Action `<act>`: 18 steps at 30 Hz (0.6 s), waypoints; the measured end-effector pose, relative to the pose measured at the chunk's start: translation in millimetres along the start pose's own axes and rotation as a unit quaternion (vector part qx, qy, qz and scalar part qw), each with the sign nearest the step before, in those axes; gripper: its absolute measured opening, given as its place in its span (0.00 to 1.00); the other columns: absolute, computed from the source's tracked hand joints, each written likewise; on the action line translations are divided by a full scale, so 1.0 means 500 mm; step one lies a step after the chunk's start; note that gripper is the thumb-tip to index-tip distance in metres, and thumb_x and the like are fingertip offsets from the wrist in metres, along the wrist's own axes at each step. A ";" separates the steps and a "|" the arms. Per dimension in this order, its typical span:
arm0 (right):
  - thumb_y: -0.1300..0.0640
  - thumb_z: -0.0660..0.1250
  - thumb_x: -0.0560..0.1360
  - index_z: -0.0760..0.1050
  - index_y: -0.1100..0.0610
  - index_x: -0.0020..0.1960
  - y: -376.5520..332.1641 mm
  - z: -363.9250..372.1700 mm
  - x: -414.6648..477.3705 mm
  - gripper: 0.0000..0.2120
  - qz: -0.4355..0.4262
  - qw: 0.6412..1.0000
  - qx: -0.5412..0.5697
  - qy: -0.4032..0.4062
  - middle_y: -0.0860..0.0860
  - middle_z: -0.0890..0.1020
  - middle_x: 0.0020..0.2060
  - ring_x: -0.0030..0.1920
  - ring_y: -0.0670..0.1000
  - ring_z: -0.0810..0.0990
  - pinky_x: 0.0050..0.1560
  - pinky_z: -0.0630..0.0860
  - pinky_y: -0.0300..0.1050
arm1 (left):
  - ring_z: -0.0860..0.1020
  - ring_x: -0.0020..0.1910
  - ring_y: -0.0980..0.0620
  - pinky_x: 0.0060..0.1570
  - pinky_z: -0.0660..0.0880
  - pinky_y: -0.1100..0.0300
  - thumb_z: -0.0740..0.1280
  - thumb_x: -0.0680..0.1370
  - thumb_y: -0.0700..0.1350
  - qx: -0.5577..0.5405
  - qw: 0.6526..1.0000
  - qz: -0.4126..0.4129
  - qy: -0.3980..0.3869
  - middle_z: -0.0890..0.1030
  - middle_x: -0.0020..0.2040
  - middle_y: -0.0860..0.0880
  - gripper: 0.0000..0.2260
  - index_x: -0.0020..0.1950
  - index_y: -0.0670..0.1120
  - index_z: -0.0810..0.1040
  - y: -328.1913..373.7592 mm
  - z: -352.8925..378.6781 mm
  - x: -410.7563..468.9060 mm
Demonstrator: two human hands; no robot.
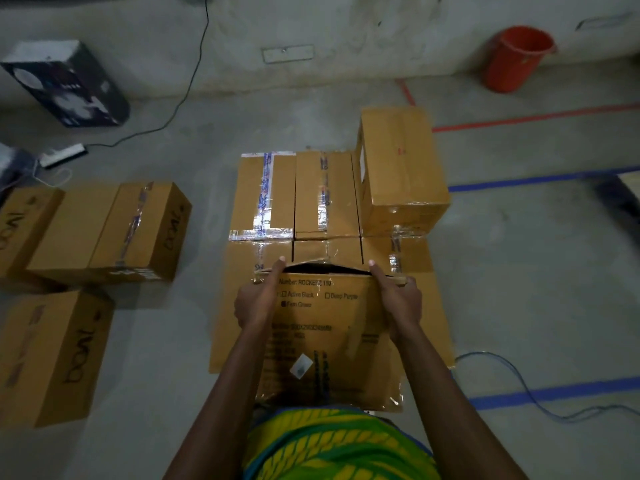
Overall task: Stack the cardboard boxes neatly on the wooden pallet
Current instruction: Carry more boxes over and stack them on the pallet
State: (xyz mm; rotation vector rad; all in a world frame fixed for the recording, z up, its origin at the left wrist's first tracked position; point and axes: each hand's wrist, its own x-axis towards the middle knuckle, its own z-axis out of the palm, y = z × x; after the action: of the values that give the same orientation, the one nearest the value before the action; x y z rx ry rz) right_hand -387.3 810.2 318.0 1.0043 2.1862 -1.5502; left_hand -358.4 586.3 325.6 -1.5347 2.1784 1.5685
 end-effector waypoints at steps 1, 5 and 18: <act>0.19 0.70 0.55 0.73 0.50 0.68 -0.011 0.005 0.008 0.51 0.002 1.000 0.002 0.003 0.51 0.77 0.64 0.63 0.58 0.76 0.62 0.76 0.63 | 0.78 0.41 0.49 0.45 0.75 0.54 0.70 0.70 0.73 0.004 1.000 0.006 -0.001 0.81 0.41 0.48 0.28 0.42 0.46 0.78 0.011 0.004 0.005; 0.23 0.72 0.61 0.75 0.47 0.48 -0.068 0.027 0.026 0.30 -0.006 1.000 -0.006 0.014 0.50 0.80 0.54 0.54 0.56 0.78 0.59 0.77 0.60 | 0.79 0.42 0.49 0.43 0.75 0.55 0.69 0.69 0.74 0.019 1.000 0.016 -0.016 0.82 0.43 0.49 0.29 0.44 0.48 0.79 0.055 0.008 0.048; 0.27 0.72 0.65 0.77 0.46 0.54 -0.233 0.073 0.066 0.28 -0.021 0.997 0.053 0.049 0.46 0.81 0.51 0.52 0.52 0.78 0.52 0.71 0.50 | 0.79 0.44 0.47 0.50 0.77 0.51 0.65 0.65 0.79 0.097 0.992 0.073 0.033 0.81 0.42 0.49 0.34 0.43 0.47 0.79 0.243 0.008 0.146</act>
State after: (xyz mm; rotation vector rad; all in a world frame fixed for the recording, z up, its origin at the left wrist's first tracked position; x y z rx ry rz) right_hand -495.7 768.0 368.1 1.0948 2.2227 -1.6849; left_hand -485.3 539.0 368.3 -1.4203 2.4463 1.3099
